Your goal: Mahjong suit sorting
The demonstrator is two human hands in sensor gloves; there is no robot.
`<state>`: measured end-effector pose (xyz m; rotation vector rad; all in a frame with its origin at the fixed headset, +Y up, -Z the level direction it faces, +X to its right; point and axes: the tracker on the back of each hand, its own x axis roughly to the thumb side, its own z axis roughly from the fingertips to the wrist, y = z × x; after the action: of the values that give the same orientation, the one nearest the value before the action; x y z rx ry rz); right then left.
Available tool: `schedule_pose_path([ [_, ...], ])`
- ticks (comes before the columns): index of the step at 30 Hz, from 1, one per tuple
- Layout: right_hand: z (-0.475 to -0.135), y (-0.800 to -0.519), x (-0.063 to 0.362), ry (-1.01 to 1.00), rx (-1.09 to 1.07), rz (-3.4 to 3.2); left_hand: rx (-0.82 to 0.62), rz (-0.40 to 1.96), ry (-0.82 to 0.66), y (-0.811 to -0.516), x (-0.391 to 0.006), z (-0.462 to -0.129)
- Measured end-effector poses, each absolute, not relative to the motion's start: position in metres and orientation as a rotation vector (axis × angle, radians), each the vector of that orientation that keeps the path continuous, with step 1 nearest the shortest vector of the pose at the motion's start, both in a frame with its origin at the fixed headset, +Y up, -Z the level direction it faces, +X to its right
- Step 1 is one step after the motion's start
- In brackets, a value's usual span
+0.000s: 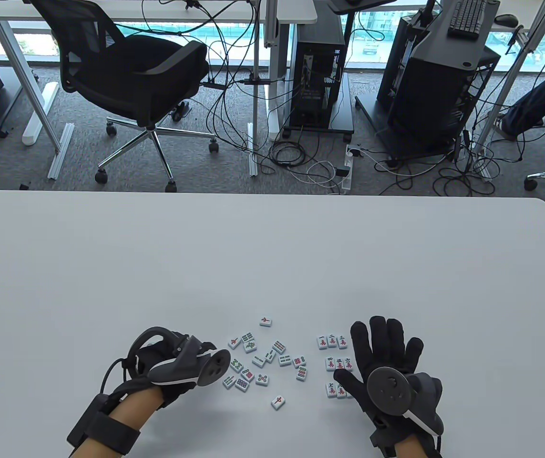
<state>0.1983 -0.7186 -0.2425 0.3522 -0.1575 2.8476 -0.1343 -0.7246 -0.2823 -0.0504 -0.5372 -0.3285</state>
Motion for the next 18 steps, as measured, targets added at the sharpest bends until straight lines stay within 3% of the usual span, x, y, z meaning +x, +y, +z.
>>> schedule_pose_path([
  [8,-0.243,-0.719,0.199,-0.157,0.349,2.843,-0.013,-0.343,-0.612,-0.738,-0.089,-0.278],
  [18,-0.242,-0.719,0.199,-0.151,0.356,2.850,0.076,-0.431,-0.640,-0.753,-0.073,-0.266],
])
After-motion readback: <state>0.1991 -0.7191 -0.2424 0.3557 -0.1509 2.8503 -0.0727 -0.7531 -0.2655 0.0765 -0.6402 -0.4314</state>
